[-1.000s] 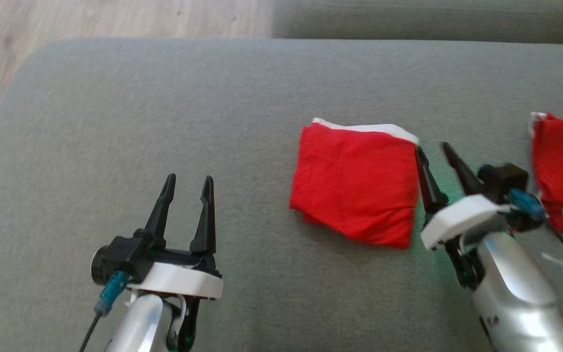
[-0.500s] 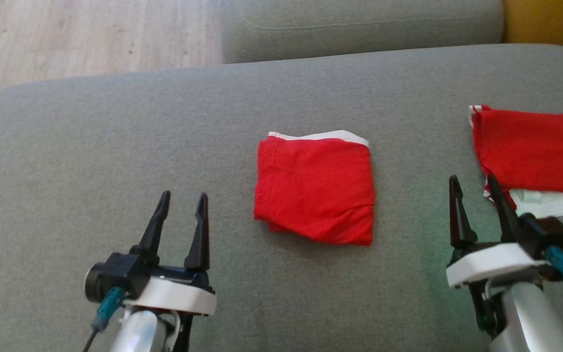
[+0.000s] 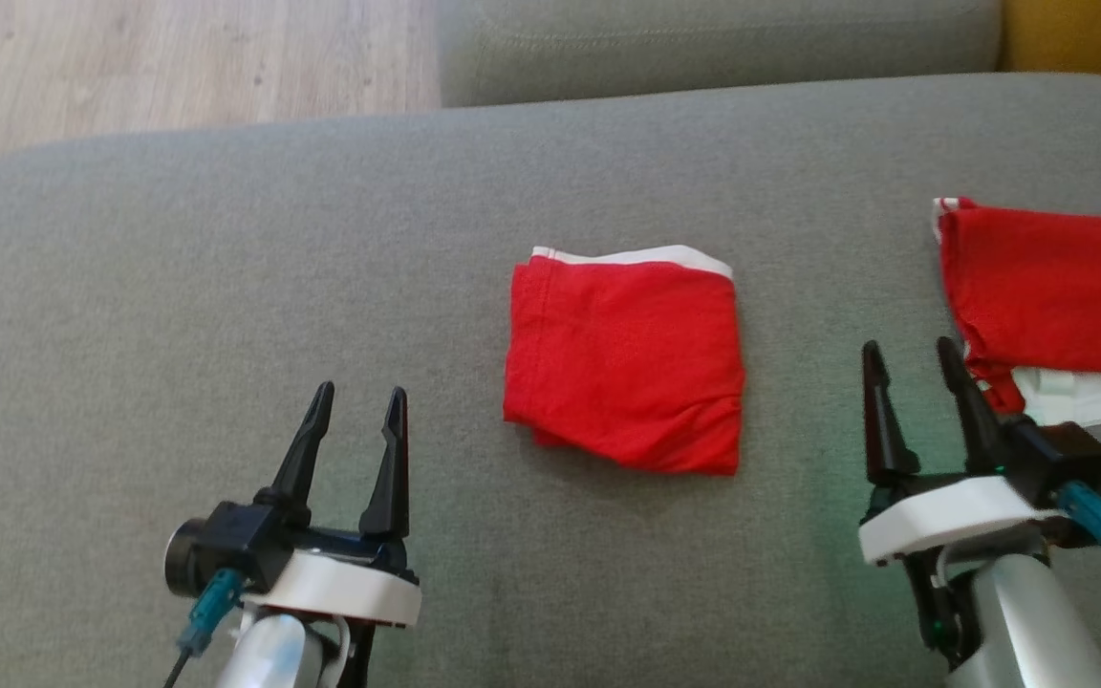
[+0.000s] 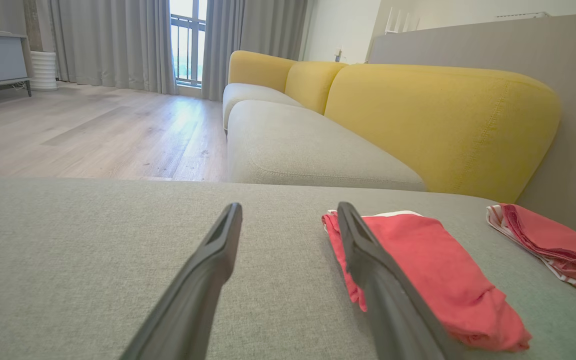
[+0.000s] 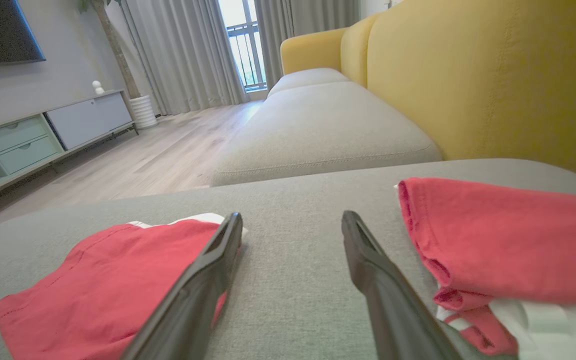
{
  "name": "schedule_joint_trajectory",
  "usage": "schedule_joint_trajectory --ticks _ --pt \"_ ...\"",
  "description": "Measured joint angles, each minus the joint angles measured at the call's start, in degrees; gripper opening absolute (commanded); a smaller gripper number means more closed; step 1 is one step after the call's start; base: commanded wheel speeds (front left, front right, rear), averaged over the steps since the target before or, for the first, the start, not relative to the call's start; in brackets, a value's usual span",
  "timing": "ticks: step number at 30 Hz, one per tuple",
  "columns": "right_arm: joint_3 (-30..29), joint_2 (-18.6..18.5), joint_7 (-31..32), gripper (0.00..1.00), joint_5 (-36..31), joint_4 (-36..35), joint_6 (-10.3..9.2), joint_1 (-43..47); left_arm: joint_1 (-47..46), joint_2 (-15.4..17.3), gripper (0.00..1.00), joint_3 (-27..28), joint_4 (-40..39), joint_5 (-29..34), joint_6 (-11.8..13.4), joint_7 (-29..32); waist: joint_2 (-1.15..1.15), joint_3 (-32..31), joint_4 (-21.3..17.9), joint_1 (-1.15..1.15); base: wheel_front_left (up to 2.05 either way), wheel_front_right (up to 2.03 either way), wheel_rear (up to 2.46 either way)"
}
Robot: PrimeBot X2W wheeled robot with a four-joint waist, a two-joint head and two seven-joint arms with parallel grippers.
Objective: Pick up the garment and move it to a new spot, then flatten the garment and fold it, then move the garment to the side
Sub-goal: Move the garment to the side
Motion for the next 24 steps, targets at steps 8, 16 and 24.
schedule_joint_trajectory --ticks 8,16,24 --pt "4.25 0.05 6.52 1.0 7.64 3.09 0.0 -2.93 -2.18 -0.01 1.0 -1.19 -0.94 -0.12 -0.03 -0.01 0.0 2.96 2.4 0.01 0.0 0.0 0.0" --pt "6.54 0.04 10.92 1.0 11.25 10.49 0.0 -8.21 -3.69 -0.01 1.0 -2.91 -0.96 -0.33 -0.03 0.0 0.0 5.99 5.58 0.01 0.0 0.0 0.0" --pt "7.25 -0.12 12.3 1.0 15.36 16.93 0.0 -12.39 -4.72 -0.02 1.0 -3.18 -0.82 -3.14 0.3 0.0 0.0 7.43 7.98 0.01 0.0 0.0 0.0"
